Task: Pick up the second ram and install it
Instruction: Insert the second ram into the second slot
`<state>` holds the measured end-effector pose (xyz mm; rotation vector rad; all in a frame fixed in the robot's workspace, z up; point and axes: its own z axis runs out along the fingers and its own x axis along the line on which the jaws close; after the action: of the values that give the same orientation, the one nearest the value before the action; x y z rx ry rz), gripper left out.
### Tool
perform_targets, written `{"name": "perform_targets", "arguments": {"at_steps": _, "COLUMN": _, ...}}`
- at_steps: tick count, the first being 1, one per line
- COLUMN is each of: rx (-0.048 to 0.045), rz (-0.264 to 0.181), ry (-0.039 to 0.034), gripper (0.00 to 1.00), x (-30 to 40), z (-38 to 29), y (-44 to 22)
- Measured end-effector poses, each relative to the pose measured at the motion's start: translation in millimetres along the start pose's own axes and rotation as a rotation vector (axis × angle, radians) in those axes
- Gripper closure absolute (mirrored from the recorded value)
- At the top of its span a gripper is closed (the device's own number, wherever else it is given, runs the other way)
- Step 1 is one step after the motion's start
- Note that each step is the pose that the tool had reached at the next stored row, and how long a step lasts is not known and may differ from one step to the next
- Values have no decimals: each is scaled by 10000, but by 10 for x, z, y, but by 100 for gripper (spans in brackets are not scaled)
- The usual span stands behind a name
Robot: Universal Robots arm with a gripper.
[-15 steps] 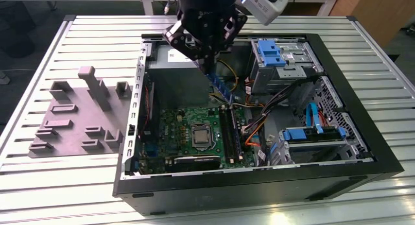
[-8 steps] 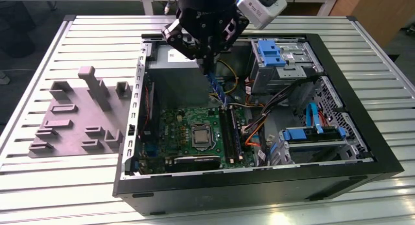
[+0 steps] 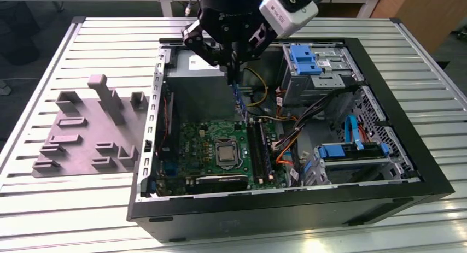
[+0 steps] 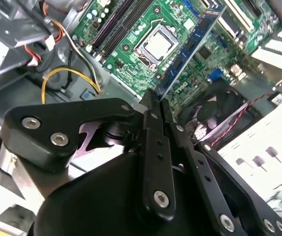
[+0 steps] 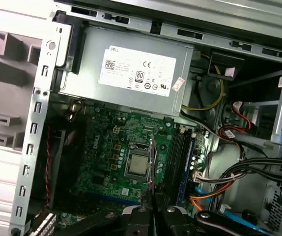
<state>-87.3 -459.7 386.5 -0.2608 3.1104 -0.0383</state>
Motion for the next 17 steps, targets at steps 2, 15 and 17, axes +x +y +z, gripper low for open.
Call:
{"name": "perform_targets", "arguments": {"at_steps": 2, "rx": 7, "rz": 357, "ry": 9, "gripper": 86, "x": 0, "z": 2, "y": 0}}
{"name": "perform_targets", "arguments": {"at_steps": 15, "rx": 33, "rz": 1700, "ry": 45, "gripper": 86, "x": 0, "z": 9, "y": 0}}
{"name": "perform_targets", "arguments": {"at_steps": 17, "rx": 34, "rz": 1704, "ry": 46, "gripper": 86, "x": 0, "z": 9, "y": 0}}
